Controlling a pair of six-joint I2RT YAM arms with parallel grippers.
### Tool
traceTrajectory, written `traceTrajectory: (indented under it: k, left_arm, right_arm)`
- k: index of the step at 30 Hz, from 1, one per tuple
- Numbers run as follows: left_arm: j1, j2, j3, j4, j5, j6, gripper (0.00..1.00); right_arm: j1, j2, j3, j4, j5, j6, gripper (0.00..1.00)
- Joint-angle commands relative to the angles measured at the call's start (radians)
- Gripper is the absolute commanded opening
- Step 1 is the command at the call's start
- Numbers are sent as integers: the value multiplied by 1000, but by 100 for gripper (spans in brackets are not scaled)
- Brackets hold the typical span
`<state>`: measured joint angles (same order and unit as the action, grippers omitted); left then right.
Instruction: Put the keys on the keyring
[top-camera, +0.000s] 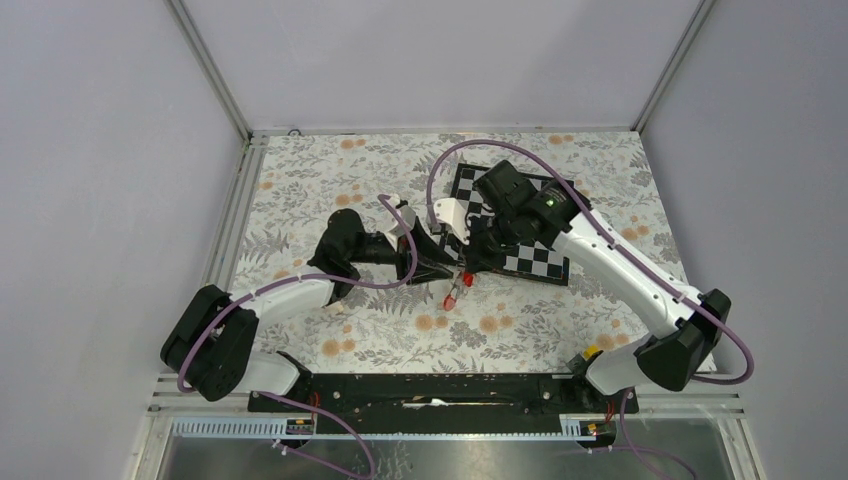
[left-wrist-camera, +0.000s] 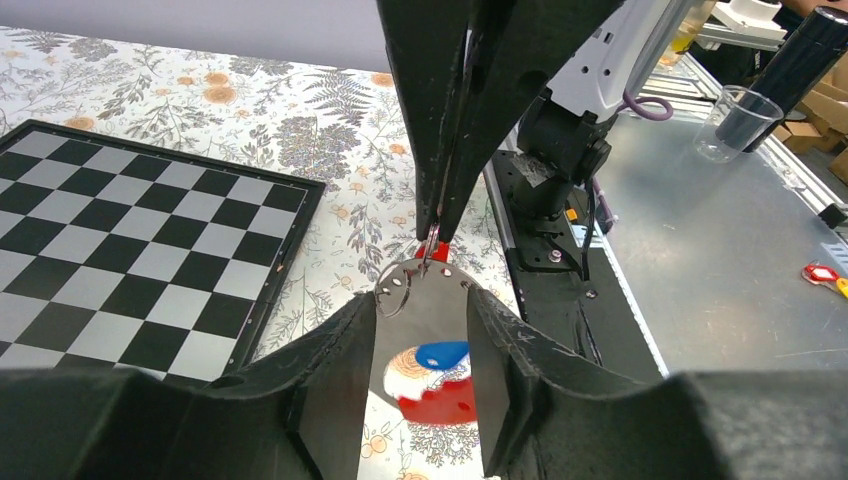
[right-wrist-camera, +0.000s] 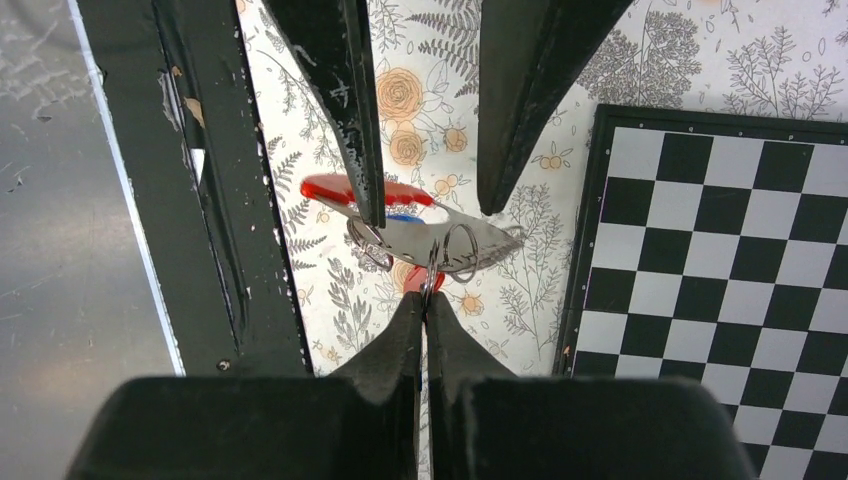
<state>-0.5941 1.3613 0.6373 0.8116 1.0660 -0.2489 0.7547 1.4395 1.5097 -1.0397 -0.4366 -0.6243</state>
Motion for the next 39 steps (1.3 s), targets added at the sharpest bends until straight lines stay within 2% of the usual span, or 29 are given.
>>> traceTrajectory:
  k: [1, 11, 17, 24, 39]
  left_arm:
    - [2, -19, 13, 51, 28, 46, 44]
    - [0, 19, -19, 206, 15, -32, 56]
    - [-7, 56, -27, 305, 6, -98, 57]
    - [-11, 74, -24, 350, 8, -137, 44]
    - [-20, 91, -18, 358, 14, -157, 24]
  right_arm:
    - [22, 42, 98, -102, 60, -23, 0]
    - [59, 96, 195, -169, 100, -18, 0]
    - [75, 113, 208, -170, 99, -8, 0]
    - [77, 111, 187, -149, 89, -5, 0]
    - [76, 85, 139, -89, 59, 19, 0]
